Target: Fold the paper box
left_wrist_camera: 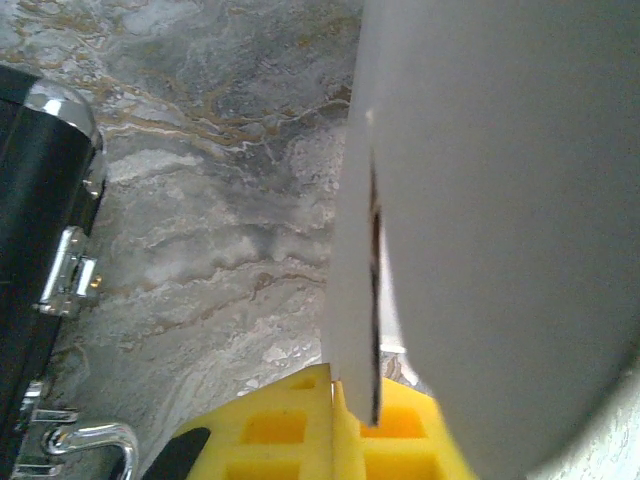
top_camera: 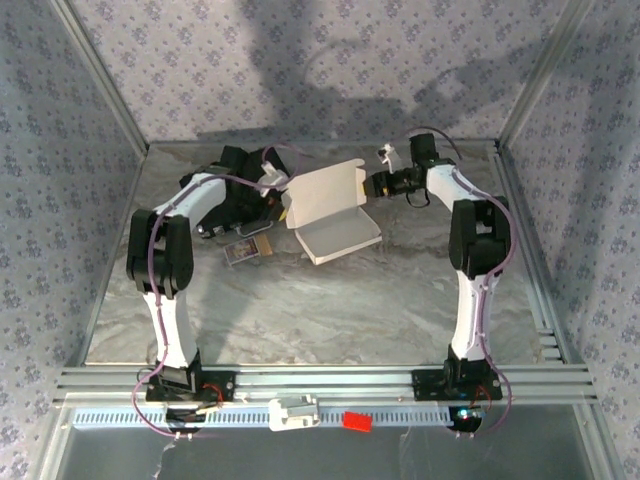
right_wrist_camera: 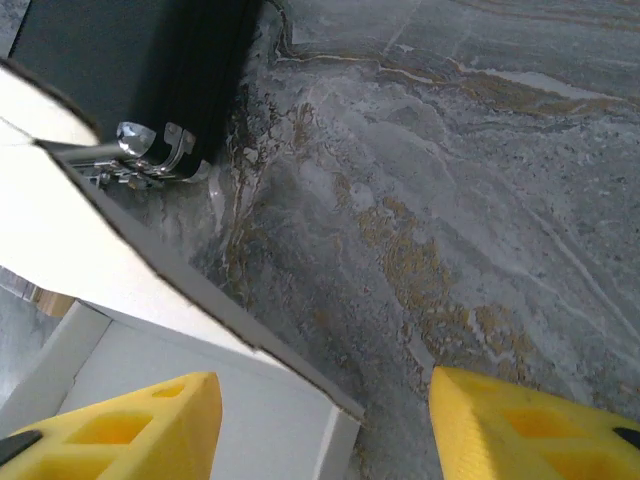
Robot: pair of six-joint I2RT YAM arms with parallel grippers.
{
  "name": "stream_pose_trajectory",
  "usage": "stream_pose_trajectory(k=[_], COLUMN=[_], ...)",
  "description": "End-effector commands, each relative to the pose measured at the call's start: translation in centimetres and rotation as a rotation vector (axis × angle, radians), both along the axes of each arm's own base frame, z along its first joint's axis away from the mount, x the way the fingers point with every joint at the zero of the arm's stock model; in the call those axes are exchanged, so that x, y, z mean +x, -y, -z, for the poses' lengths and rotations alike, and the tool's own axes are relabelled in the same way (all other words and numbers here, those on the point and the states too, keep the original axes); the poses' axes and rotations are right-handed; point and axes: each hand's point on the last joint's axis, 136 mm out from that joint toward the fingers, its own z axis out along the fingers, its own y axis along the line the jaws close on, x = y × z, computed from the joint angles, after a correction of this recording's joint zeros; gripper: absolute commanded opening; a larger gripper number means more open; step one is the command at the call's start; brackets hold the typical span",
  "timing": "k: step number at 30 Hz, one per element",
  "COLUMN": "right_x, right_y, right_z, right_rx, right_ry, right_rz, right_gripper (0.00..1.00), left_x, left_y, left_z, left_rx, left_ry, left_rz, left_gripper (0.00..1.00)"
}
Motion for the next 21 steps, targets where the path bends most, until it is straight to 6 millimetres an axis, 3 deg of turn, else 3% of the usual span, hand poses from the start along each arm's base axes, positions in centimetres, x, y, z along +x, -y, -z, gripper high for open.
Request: stream_pose_trajectory(k=[1,7,13,21], right_x=[-0.1,-0.6,-1.1,-2.2], right_y=[-1.2,-1.7,-2.2,-1.9], right_z=[0.0,0.6,0.7,0.6], right_rx=[0.028,0.035,0.036,-0.066], right_ry=[-0.033,-0.058,-0.069,-0.051], right_rz=[-0.035,-0.046,-0.071,-0.082], right_gripper=[0.58,0.55,0.34,0.23], left_x=[0.0,0.3,0.8,1.7], left_y=[0.3,0.1,-0.2,-0.6], left_z=[-0.2,0.4,0.6,0.8], left_rx=[-0.022,-0.005,0.008,0.039], left_ry=[-0.023,-0.032,-0.03,-0.025], left_rz=[0.023,0.015,0.0,-0.048], left_gripper=[0.0,0.0,0.0,0.0])
